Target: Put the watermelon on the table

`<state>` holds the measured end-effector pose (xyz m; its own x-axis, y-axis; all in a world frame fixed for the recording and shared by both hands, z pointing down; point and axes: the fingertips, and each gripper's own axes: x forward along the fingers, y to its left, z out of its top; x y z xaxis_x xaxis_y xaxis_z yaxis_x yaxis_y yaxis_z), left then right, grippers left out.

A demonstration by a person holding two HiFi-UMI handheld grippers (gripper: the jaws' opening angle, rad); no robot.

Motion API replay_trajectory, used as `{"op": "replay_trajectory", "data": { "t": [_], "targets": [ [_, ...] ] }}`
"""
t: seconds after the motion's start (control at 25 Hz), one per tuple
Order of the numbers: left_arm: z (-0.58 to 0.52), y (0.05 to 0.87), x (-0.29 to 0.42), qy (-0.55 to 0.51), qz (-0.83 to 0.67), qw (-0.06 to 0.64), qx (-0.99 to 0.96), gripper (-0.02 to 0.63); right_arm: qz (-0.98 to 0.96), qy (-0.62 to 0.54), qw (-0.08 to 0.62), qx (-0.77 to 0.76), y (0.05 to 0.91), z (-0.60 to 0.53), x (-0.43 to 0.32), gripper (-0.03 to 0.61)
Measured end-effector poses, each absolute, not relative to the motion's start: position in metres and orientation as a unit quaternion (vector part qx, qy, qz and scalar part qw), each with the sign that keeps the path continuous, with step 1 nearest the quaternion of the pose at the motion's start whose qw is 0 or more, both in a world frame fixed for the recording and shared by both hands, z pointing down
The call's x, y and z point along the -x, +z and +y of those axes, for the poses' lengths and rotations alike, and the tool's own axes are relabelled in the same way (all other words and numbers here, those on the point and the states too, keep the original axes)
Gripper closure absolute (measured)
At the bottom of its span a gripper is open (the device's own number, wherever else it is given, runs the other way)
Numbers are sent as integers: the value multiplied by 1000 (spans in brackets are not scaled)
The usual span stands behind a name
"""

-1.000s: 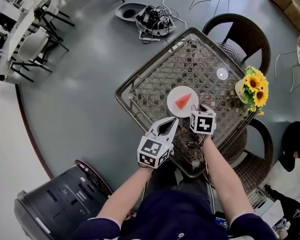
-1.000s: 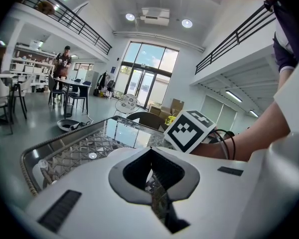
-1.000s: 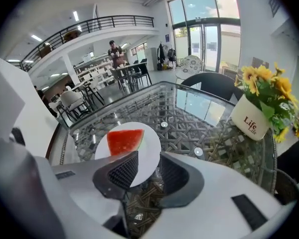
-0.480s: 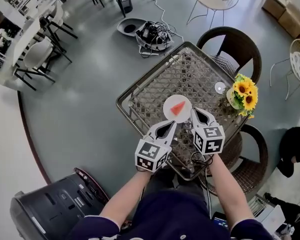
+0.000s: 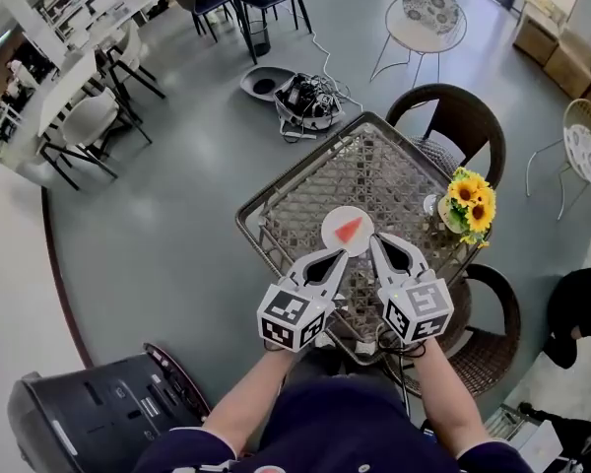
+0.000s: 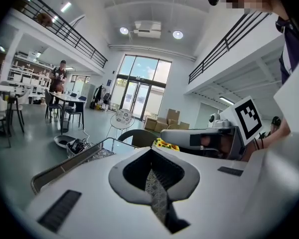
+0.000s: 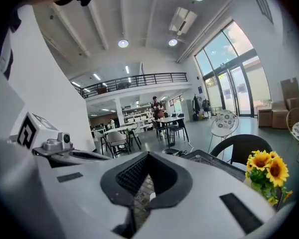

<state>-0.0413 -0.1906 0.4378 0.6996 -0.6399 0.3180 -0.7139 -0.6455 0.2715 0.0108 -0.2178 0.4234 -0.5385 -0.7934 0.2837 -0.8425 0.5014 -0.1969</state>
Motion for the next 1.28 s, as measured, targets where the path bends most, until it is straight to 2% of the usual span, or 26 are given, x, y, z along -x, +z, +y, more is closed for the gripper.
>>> {"op": "replay_trajectory", "data": {
  "t": [0.6,1.28],
  "targets": [
    [-160,390,26,75,-365,160,-914,609,-887,118,34,-445,375,-183,-13,574],
    [-145,379,17,72,-366,150,-916,609,-891,109,27,-441,362,-168,-20,574]
  ]
}}
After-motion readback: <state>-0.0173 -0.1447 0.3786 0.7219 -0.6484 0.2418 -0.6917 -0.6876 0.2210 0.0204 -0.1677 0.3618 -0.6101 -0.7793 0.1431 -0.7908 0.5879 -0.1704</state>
